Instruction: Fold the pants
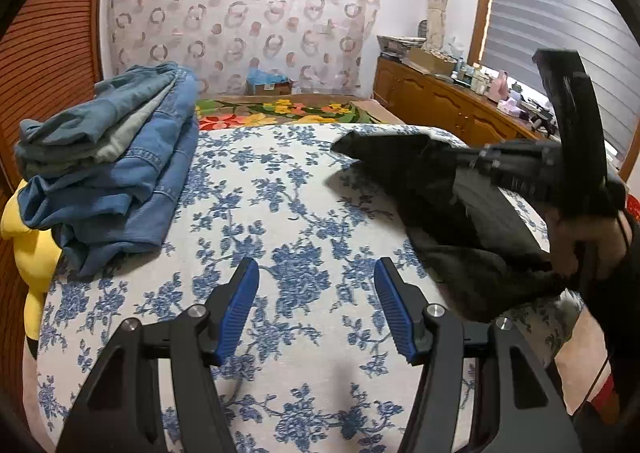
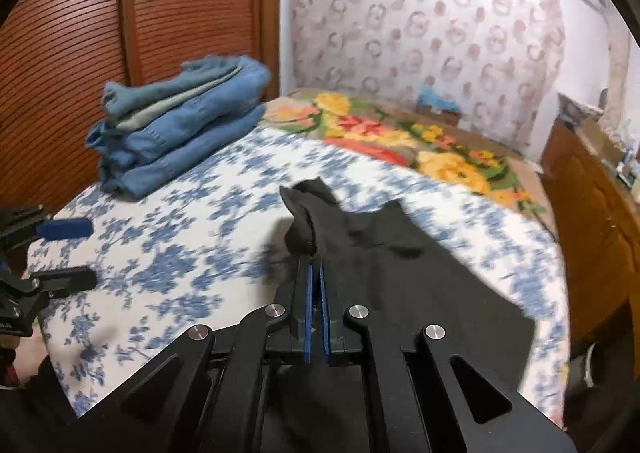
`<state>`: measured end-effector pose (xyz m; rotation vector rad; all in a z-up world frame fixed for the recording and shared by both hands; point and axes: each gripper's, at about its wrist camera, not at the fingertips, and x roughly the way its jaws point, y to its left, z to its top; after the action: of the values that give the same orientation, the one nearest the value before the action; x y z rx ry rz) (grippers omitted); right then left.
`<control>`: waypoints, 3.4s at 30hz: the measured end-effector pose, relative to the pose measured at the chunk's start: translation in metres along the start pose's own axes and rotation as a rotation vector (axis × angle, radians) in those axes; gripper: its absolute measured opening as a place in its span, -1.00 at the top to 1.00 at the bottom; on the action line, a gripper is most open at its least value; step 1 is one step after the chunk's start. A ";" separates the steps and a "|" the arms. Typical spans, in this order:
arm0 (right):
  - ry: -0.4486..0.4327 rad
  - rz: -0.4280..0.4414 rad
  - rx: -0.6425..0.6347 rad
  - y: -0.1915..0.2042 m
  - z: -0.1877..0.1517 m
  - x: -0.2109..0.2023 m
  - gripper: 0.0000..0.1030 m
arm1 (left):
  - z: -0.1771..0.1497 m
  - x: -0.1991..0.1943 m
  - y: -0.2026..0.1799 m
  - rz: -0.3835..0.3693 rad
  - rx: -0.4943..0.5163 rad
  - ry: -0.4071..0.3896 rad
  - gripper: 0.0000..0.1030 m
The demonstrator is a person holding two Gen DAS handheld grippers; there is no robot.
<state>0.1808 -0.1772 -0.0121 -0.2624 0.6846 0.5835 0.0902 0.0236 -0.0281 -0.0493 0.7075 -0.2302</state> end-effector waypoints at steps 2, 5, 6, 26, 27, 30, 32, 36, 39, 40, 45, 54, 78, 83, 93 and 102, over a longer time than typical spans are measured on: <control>-0.009 -0.021 0.017 -0.015 0.003 -0.007 0.99 | 0.001 0.002 -0.005 -0.004 0.010 0.002 -0.15; -0.015 -0.062 0.032 -0.033 0.004 -0.013 0.99 | 0.005 0.007 -0.013 -0.013 0.035 0.009 -0.15; -0.014 -0.080 0.037 -0.040 0.003 -0.015 0.99 | 0.007 0.009 -0.017 -0.012 0.048 0.010 -0.15; 0.041 -0.127 0.166 -0.092 -0.028 0.004 0.48 | 0.023 0.054 -0.067 -0.077 0.095 0.070 -0.15; 0.052 -0.116 0.162 -0.087 -0.028 0.009 0.48 | 0.024 0.057 -0.070 -0.079 0.098 0.072 -0.15; 0.093 -0.096 0.150 -0.077 -0.031 0.026 0.48 | 0.024 0.065 -0.079 -0.082 0.112 0.085 -0.15; 0.122 -0.100 0.147 -0.075 -0.033 0.035 0.48 | 0.021 0.069 -0.083 -0.084 0.118 0.096 -0.15; 0.151 -0.127 0.132 -0.073 -0.036 0.044 0.48 | 0.013 0.076 -0.087 -0.089 0.121 0.124 -0.15; 0.162 -0.122 0.136 -0.079 -0.040 0.043 0.91 | 0.009 0.081 -0.089 -0.086 0.124 0.140 -0.15; 0.148 -0.121 0.138 -0.082 -0.041 0.039 0.95 | 0.008 0.082 -0.089 -0.085 0.126 0.144 -0.15; 0.056 -0.199 0.191 -0.108 -0.035 0.006 0.97 | 0.003 0.086 -0.091 -0.080 0.131 0.157 -0.15; 0.064 -0.292 0.302 -0.161 -0.042 -0.011 0.97 | -0.001 0.091 -0.093 -0.074 0.142 0.168 -0.15; 0.019 -0.190 0.308 -0.077 -0.134 -0.089 0.35 | -0.005 0.073 -0.097 -0.116 0.120 0.152 -0.17; 0.018 -0.174 0.294 -0.056 -0.145 -0.102 0.35 | -0.015 0.056 -0.111 -0.119 0.195 0.148 -0.17; 0.058 -0.142 0.256 -0.029 -0.162 -0.096 0.44 | -0.022 0.060 -0.107 -0.130 0.176 0.171 -0.17; 0.079 -0.157 0.295 -0.036 -0.166 -0.092 0.44 | -0.027 0.063 -0.106 -0.135 0.173 0.160 -0.17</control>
<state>0.0585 -0.3129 -0.0748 -0.0627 0.8081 0.3184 0.0984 -0.0930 -0.0756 0.0873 0.8419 -0.4278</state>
